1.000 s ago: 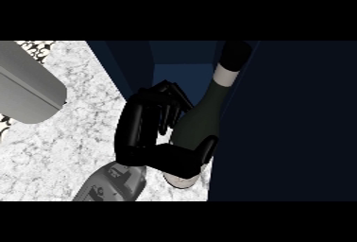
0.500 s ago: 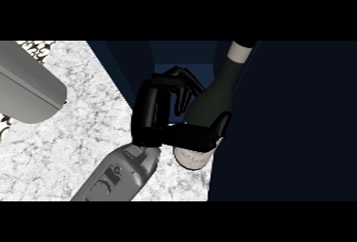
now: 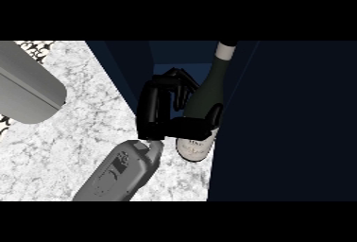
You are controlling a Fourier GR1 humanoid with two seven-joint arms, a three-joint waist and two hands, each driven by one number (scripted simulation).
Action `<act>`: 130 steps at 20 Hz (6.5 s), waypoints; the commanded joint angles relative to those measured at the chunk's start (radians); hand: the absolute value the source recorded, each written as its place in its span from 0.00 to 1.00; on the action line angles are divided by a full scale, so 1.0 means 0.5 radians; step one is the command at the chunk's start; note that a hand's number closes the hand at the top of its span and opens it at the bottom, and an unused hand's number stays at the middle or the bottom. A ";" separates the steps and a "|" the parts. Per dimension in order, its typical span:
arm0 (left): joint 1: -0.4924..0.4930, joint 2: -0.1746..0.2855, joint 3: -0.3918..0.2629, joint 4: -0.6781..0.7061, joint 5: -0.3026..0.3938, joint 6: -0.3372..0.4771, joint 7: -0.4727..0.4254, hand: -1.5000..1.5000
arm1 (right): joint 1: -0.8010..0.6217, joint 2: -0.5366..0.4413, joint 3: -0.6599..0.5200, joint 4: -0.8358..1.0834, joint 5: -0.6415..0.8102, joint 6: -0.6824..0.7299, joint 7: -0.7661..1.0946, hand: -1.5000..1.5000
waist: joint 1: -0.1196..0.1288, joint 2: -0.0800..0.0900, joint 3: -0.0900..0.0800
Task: Pick up the wine, place it into the cabinet and close the cabinet
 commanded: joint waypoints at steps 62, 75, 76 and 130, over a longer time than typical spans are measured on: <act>-1.114 0.031 0.814 2.346 0.254 -0.309 -1.202 1.00 | 0.053 0.105 0.079 -0.105 -0.122 0.024 -0.033 0.00 | -0.073 0.029 0.000; -1.060 -0.001 1.037 2.502 0.486 -0.489 -1.330 1.00 | 0.035 0.081 0.099 -0.109 -0.093 0.023 -0.005 0.00 | -0.089 0.031 -0.001; -1.102 -0.001 1.043 2.536 0.487 -0.503 -1.308 1.00 | -0.014 0.106 0.155 -0.072 -0.084 -0.028 -0.013 0.00 | -0.107 0.041 -0.002; -1.011 -0.001 1.023 2.695 0.284 -0.616 -1.532 0.00 | 0.001 0.099 0.150 -0.042 -0.117 0.043 -0.046 0.00 | -0.127 0.037 -0.002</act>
